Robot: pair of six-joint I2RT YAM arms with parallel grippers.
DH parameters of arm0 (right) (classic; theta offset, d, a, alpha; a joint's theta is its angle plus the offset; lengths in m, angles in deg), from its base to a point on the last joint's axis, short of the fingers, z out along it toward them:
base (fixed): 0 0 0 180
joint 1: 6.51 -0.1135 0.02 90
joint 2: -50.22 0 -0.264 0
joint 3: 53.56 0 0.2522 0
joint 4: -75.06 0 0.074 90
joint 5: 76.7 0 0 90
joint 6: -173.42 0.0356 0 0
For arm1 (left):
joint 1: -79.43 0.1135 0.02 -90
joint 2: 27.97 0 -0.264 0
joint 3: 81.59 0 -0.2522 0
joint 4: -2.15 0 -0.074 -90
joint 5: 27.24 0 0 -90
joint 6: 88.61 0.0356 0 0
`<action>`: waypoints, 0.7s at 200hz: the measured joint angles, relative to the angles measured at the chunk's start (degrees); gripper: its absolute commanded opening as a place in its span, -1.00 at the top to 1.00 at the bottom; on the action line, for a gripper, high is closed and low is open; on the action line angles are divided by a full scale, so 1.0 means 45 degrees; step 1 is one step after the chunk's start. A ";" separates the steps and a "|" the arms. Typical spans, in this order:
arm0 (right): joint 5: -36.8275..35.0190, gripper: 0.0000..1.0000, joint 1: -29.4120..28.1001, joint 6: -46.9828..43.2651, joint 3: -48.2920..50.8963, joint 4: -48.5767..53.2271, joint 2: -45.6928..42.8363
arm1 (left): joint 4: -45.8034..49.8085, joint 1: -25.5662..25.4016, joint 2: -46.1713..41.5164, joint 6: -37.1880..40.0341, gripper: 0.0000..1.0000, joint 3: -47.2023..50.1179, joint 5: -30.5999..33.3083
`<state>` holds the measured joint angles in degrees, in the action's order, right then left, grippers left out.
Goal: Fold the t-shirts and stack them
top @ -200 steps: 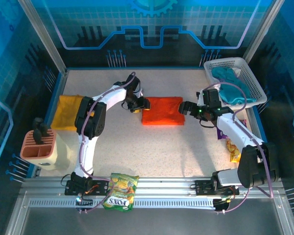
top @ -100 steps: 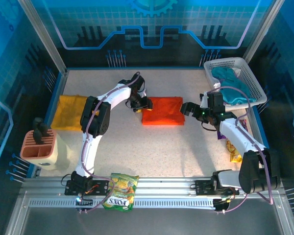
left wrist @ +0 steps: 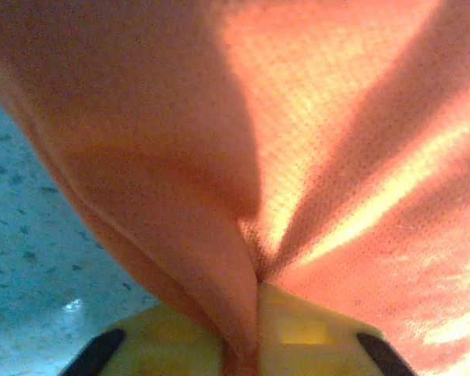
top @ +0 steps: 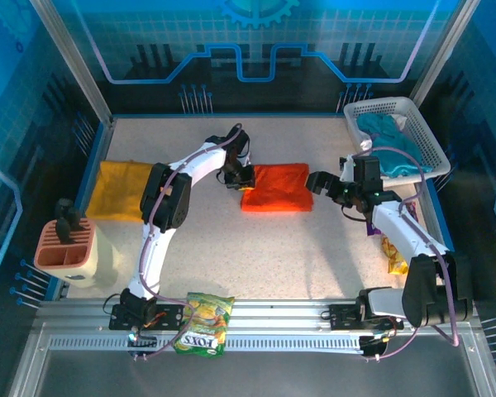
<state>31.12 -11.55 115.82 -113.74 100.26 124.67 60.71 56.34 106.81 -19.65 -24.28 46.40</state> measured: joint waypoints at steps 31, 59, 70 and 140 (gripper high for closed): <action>0.0155 -0.99 0.0155 0.0087 0.0151 -0.0131 -0.0073 | 0.0010 -0.0097 -0.0005 0.0024 1.00 -0.0039 0.0189; 0.0282 -0.97 0.0233 0.0185 0.0277 -0.0306 -0.0073 | 0.0180 -0.0160 -0.0262 0.0223 1.00 0.0092 0.1088; 0.0359 -0.96 0.0282 0.0233 0.0350 -0.0379 -0.0068 | 0.0345 -0.0170 -0.0617 0.0461 1.00 0.0374 0.1622; 0.0991 -0.94 0.0554 0.0471 0.0733 -0.1044 0.0107 | 0.3084 0.0335 -0.3789 0.2050 1.00 0.0714 0.4838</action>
<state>35.58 -9.06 117.94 -110.44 95.56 125.15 74.59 57.85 89.77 -10.43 -21.07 68.17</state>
